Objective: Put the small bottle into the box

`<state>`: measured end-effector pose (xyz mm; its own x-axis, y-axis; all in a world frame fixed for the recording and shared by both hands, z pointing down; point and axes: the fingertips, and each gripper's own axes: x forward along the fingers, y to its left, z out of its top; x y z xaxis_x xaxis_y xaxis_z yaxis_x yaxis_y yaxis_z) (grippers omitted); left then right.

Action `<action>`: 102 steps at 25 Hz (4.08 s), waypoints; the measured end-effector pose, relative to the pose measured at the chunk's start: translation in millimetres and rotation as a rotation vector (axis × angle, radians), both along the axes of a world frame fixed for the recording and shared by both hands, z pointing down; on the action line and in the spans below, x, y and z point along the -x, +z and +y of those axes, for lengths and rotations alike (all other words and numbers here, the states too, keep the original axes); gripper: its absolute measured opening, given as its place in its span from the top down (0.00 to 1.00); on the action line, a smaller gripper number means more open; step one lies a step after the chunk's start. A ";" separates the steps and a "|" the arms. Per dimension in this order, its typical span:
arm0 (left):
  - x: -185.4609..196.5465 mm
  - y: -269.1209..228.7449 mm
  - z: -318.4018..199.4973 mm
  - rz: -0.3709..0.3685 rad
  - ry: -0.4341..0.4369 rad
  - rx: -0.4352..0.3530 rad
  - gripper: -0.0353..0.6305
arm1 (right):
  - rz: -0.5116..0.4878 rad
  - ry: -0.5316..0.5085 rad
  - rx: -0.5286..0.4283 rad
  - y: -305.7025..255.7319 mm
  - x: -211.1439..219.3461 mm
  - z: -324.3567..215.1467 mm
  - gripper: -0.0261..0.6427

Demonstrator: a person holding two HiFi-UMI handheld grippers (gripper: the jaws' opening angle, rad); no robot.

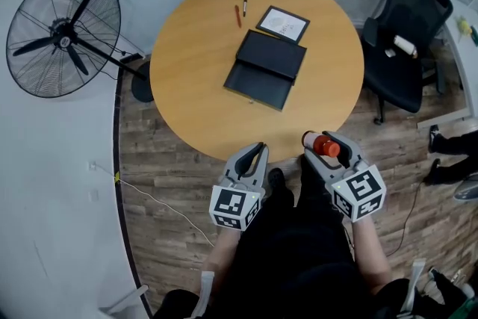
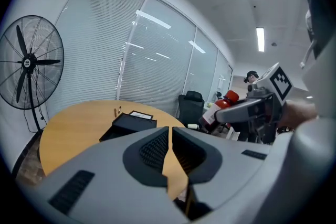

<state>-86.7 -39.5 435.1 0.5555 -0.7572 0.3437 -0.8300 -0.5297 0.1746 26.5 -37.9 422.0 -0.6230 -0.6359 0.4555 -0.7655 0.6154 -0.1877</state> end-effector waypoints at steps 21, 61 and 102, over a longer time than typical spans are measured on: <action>11.1 -13.2 -79.9 -0.017 -0.264 -0.014 0.92 | 0.008 -0.300 -0.023 -2.8 31.0 -118.4 0.62; 19.1 40.1 -96.0 0.006 -0.741 0.145 0.92 | 0.230 -0.613 0.108 164.7 125.5 -217.9 0.62; 11.6 74.5 -73.5 0.068 -0.782 0.237 0.92 | 0.343 -0.546 0.181 250.2 161.5 -229.0 0.62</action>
<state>-98.3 -113.0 509.6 -0.0774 -0.8459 0.5276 -0.9279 0.2547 0.2723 -135.0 -266.9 672.2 -0.6346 -0.1656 0.7549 -0.3877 0.9132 -0.1256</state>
